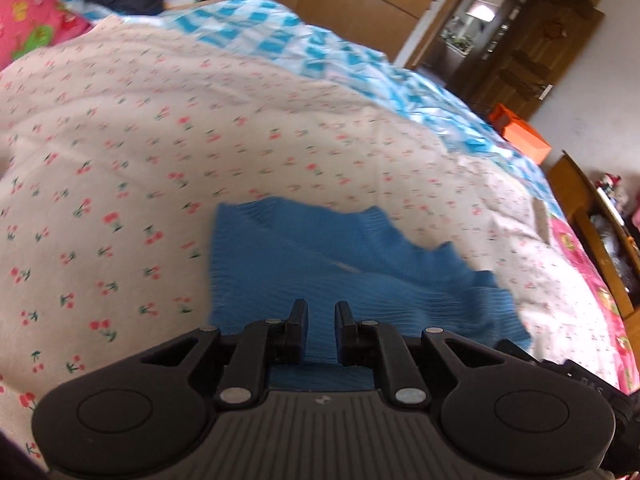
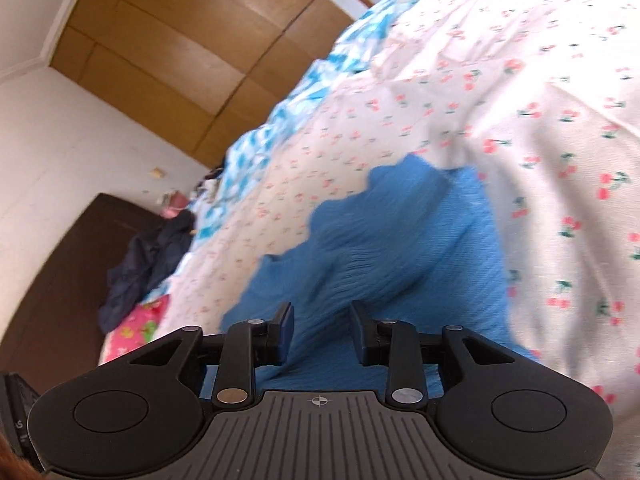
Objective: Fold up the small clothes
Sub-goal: 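Fold the held sleeve across the sweater body and open the left tool, then grasp the sweater's side edge with the right tool and fold it inward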
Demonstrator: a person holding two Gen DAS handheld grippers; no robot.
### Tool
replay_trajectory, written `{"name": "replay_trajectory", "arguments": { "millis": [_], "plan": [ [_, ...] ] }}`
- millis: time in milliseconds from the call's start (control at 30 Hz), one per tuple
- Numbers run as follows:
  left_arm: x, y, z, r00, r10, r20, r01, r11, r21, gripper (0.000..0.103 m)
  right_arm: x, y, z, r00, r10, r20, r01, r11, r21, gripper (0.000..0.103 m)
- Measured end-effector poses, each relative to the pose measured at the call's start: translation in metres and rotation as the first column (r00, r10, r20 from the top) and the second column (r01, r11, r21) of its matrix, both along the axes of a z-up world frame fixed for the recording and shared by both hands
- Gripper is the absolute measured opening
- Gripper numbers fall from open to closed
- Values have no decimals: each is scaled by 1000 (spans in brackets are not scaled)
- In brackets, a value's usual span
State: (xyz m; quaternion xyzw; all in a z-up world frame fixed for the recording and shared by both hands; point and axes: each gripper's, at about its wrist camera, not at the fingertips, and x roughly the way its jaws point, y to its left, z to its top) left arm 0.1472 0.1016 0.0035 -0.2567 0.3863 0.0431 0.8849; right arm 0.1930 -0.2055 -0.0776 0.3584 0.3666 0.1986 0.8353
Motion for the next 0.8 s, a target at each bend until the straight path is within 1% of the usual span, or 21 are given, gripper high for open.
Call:
{"name": "replay_trajectory", "arguments": {
  "millis": [67, 133, 200, 267, 300, 333, 367, 433, 533, 667, 733, 800],
  "plan": [
    [-3, 3, -4, 1000, 10, 3, -10, 1000, 0, 19, 0, -1, -4, 1000, -17, -16, 16, 1000, -10, 32],
    [-10, 1, 0, 999, -18, 30, 17, 1000, 19, 20, 1, -1, -6, 1000, -28, -12, 28, 1000, 2, 32],
    [-18, -9, 7, 996, -71, 52, 65, 993, 97, 25, 3, -2, -6, 999, -47, -12, 48, 998, 36, 33],
    [-23, -20, 12, 988, -139, 64, 124, 974, 190, 30, 6, -6, -9, 998, -64, -19, 66, 995, 77, 33],
    [-23, -26, 13, 983, -170, 67, 151, 962, 226, 31, 8, -8, -10, 997, -74, -24, 75, 993, 88, 33],
    [-24, -30, 14, 978, -198, 69, 175, 952, 253, 35, 9, -10, -11, 996, -86, -28, 88, 992, 90, 33],
    [-23, -35, 13, 973, -222, 68, 195, 942, 273, 39, 10, -13, -13, 995, -95, -36, 98, 991, 92, 33],
    [-17, -43, 8, 964, -262, 52, 235, 923, 306, 43, 13, -17, -17, 993, -105, -52, 111, 988, 112, 33],
    [-7, -54, -2, 952, -307, 1, 287, 889, 357, 43, 17, -21, -17, 993, -104, -59, 111, 984, 138, 32],
    [-3, -64, -8, 942, -332, -38, 314, 839, 446, 43, 23, -25, -13, 993, -105, -48, 111, 985, 136, 19],
    [-4, -65, -8, 936, -350, -47, 330, 818, 470, 44, 24, -28, -11, 993, -107, -45, 113, 982, 150, 14],
    [-6, -66, -6, 927, -372, -50, 346, 794, 500, 45, 24, -29, -6, 994, -104, -35, 109, 980, 166, 11]
  ]
}}
